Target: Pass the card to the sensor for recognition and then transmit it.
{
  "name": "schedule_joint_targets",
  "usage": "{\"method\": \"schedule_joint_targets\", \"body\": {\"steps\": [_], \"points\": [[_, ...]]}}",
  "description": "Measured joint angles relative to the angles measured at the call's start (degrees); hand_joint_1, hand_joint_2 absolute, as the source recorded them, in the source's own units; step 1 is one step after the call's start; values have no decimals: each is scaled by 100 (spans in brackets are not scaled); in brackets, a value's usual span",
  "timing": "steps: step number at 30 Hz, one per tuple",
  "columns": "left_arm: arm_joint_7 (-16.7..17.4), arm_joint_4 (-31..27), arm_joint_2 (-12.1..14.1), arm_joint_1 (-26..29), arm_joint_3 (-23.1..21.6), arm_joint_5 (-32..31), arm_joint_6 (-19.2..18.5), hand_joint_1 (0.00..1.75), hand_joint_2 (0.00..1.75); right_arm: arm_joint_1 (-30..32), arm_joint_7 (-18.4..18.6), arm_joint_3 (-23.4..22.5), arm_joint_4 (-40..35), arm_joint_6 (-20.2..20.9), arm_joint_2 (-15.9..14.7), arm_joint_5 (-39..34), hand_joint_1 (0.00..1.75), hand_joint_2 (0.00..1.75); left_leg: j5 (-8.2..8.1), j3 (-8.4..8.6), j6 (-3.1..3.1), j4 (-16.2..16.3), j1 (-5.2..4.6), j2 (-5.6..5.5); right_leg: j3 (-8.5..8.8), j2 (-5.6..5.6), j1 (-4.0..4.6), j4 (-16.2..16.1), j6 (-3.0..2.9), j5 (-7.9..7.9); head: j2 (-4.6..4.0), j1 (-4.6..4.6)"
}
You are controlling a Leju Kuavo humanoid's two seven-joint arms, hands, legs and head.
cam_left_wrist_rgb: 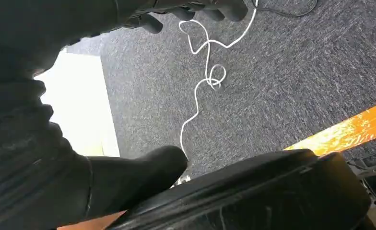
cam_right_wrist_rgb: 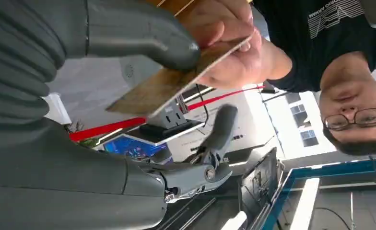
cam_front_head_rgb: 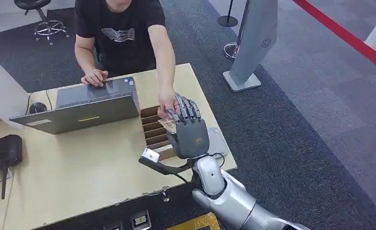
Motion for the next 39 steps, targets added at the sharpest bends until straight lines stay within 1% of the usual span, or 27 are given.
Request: {"method": "schedule_joint_targets", "body": {"steps": [6,23,27,33,35,36,38,39], "points": [[0,0,0,2,0,2,9,0,175,-16,-109,2,57,-2,15,-11,175,175,0,0,0,0,0,0,0,1,0,0,0,0,0,0],[0,0,15,2,0,-2,-7,0,175,-14,-129,0,85,-2,17,101,175,175,0,1,0,0,0,0,-1,2,0,0,0,0,0,0],[0,0,17,2,0,-2,-2,0,175,-5,52,-28,83,-4,17,234,175,175,0,2,0,0,0,0,-1,2,0,0,0,0,0,0],[0,0,24,5,0,0,11,0,175,6,426,-166,70,-7,4,385,175,175,0,4,0,0,0,1,-2,8,0,-1,0,0,0,0],[0,0,26,5,0,4,13,0,175,6,597,-197,70,-7,-4,439,175,175,0,4,0,1,0,2,-2,8,0,-1,0,0,0,0],[0,0,26,5,0,39,22,0,175,6,744,-227,70,-7,-15,463,175,175,0,5,0,1,0,2,-3,8,0,-1,0,0,0,0],[0,0,26,5,-11,168,57,0,175,1,1012,-282,76,-7,-85,474,175,175,0,3,0,1,0,2,-2,7,-1,-1,0,0,0,0],[0,0,26,5,-22,196,63,0,175,1,1088,-308,88,-7,-122,468,175,175,0,3,0,1,0,2,-3,7,-1,-1,0,0,0,0]]}}
